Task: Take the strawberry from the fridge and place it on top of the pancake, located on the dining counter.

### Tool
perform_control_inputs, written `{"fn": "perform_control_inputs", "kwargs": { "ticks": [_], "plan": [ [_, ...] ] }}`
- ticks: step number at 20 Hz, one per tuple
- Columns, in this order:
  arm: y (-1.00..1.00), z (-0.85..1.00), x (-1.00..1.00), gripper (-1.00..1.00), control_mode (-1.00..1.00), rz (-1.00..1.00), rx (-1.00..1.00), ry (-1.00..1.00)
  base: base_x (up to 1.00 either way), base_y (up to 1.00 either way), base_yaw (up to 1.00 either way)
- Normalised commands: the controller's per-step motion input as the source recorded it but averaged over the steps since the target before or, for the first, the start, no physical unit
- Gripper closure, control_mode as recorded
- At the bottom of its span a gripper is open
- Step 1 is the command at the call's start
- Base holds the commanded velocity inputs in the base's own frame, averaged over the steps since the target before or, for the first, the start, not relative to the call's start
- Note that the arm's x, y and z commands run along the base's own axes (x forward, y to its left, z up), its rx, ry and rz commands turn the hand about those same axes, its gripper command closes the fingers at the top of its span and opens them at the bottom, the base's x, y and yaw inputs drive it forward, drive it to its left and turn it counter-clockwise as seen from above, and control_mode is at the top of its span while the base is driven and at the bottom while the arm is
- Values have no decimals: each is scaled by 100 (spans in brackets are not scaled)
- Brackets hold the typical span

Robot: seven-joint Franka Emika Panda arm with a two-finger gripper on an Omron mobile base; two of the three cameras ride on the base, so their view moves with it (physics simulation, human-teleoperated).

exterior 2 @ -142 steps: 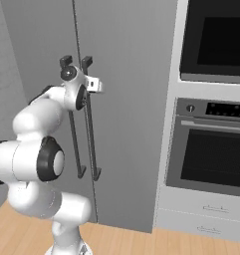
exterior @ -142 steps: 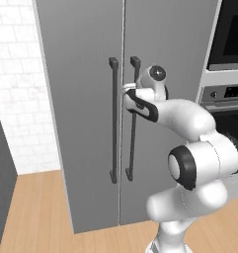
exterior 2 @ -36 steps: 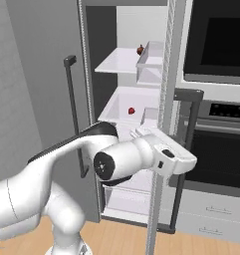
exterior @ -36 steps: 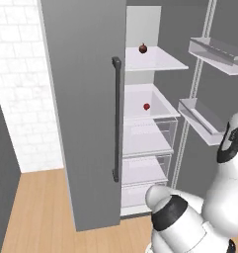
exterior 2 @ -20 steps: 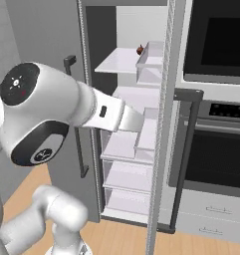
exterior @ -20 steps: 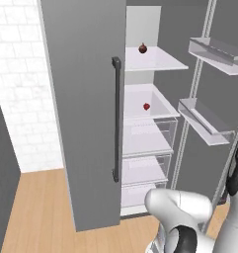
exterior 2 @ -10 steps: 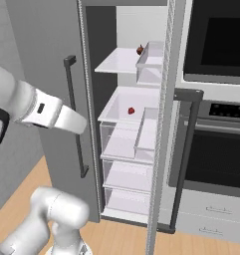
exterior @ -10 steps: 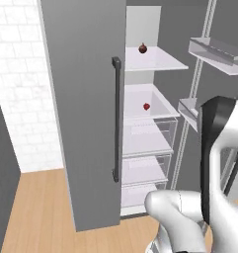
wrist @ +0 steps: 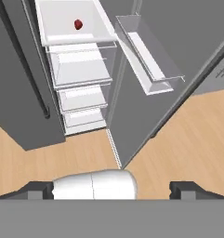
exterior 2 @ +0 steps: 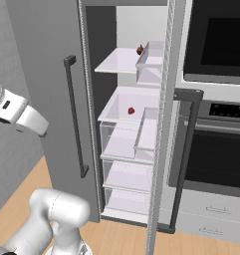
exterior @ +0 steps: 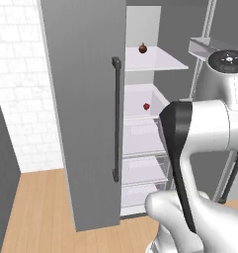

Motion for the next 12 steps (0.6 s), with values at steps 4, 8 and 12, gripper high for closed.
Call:
{"fn": "perform_control_inputs", "kwargs": {
  "ticks": [4,8,12],
  "plan": [
    [27,-30,0,-100,-100,31,0,0,0,0,0],
    [1,-37,0,-100,-100,25,3,-11,0,0,0],
    [-3,-24,0,-100,-100,9,9,-23,0,0,0]
  ]
}}
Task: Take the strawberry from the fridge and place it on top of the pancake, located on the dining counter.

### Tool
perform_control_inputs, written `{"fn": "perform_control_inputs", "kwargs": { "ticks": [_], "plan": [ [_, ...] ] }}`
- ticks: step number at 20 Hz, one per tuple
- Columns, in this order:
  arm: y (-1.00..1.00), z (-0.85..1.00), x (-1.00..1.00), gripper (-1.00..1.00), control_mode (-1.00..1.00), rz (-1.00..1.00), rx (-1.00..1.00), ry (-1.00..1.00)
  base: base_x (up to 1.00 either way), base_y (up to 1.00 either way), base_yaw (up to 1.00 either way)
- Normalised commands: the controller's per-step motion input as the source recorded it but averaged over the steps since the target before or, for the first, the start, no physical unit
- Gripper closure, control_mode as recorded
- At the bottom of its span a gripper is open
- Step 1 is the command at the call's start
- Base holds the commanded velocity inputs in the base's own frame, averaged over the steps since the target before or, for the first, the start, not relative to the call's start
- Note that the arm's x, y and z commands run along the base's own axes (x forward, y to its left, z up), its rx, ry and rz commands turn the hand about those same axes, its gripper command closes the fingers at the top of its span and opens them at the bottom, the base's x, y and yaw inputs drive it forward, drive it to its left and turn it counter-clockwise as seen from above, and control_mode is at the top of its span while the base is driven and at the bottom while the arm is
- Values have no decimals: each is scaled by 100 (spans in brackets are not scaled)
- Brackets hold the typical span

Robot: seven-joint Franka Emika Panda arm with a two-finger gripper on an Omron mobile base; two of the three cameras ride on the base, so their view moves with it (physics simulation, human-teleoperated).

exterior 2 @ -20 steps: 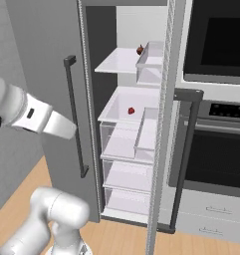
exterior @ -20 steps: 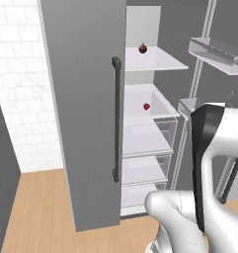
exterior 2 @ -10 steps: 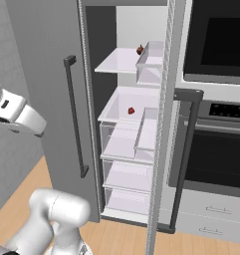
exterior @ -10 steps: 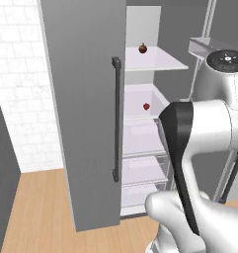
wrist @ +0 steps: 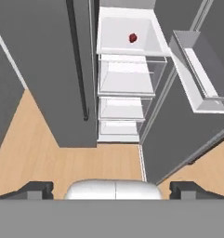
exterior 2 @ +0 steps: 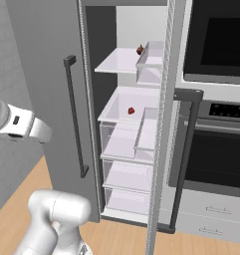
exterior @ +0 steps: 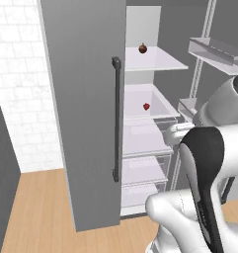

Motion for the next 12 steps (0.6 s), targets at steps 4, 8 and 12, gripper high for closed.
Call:
{"fn": "perform_control_inputs", "kwargs": {
  "ticks": [4,8,12],
  "plan": [
    [-2,-13,0,-100,-100,4,10,-22,0,0,0],
    [0,0,0,-100,-100,0,0,-24,0,0,0],
    [0,0,0,-100,-100,0,0,-12,0,0,0]
  ]
}}
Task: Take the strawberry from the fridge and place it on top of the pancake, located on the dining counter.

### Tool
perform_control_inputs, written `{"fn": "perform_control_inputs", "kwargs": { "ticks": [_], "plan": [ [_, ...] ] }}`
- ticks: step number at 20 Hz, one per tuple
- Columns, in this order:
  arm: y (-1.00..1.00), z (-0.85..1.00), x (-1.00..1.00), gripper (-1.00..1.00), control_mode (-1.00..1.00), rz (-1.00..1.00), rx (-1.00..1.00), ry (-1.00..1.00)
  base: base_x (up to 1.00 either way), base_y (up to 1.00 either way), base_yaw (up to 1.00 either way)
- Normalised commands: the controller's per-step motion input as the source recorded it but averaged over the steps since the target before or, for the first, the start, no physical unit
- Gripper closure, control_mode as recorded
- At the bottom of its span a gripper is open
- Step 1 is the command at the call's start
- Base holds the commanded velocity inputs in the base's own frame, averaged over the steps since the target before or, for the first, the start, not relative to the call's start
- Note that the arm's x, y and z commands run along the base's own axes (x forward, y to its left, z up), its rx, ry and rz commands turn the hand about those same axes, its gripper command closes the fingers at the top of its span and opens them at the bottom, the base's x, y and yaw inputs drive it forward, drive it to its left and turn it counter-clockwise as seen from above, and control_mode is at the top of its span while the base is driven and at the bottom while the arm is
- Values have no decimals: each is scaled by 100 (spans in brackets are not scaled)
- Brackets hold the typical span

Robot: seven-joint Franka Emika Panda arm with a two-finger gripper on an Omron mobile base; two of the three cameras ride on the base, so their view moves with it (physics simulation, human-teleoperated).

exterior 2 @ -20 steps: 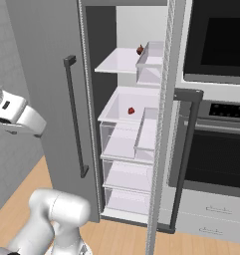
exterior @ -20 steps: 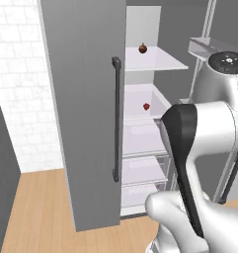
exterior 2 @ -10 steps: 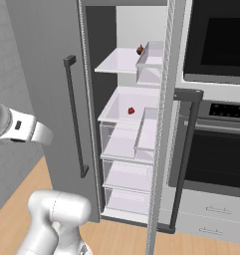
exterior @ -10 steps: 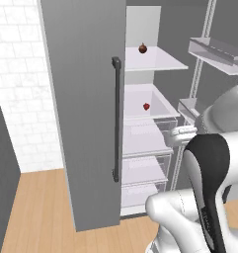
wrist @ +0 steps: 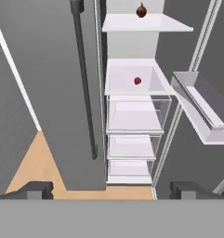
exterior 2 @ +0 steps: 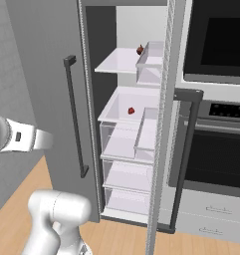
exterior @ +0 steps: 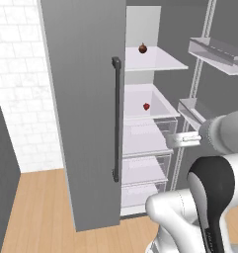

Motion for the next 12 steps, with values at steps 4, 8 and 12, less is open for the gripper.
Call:
{"fn": "perform_control_inputs", "kwargs": {
  "ticks": [4,8,12],
  "plan": [
    [0,0,0,-100,100,0,0,0,63,-1,0],
    [0,0,0,-100,100,0,0,0,96,-10,0],
    [0,0,0,-100,100,0,0,0,88,-19,0]
  ]
}}
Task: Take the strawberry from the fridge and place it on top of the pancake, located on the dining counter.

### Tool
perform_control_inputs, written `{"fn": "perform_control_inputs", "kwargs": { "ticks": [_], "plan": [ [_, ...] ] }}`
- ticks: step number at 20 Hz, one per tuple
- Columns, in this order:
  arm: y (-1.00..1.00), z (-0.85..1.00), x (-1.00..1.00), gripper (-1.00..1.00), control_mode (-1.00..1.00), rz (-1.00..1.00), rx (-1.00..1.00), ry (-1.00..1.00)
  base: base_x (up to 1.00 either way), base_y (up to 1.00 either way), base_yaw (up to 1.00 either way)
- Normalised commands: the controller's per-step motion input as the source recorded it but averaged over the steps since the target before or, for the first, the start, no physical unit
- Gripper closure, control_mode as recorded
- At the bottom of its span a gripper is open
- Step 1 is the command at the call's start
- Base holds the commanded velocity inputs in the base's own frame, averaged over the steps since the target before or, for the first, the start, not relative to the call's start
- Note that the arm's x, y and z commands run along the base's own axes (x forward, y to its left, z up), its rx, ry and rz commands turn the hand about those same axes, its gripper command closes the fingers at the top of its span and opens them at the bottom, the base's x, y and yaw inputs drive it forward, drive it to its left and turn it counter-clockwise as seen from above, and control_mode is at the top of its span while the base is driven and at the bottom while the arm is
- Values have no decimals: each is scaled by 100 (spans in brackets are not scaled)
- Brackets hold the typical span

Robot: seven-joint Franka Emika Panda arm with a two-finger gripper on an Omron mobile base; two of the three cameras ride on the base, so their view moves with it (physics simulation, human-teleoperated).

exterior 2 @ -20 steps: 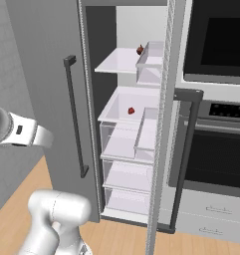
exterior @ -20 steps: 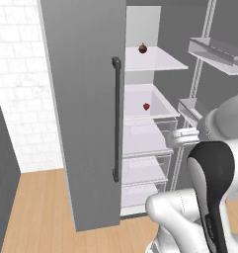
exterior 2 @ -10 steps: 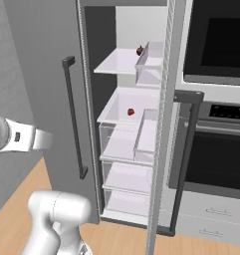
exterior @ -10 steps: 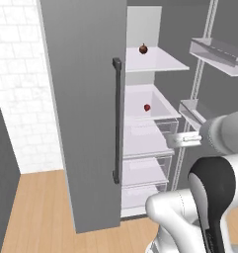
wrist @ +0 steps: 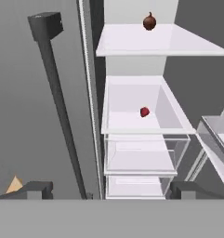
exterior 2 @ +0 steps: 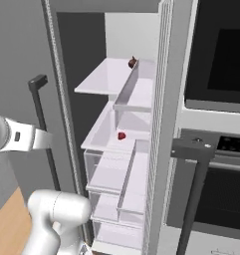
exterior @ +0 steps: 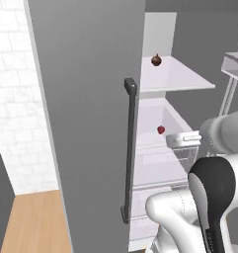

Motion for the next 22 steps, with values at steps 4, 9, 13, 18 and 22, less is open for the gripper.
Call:
{"fn": "perform_control_inputs", "kwargs": {
  "ticks": [4,9,13,18,22],
  "plan": [
    [0,0,0,-100,100,0,0,0,72,-20,0],
    [0,0,0,-100,100,0,0,0,33,-45,-2],
    [0,0,0,-100,100,0,0,0,13,-10,-6],
    [0,0,0,-100,100,0,0,0,93,0,-6],
    [0,0,0,-100,100,0,0,0,53,-9,-3]
  ]
}}
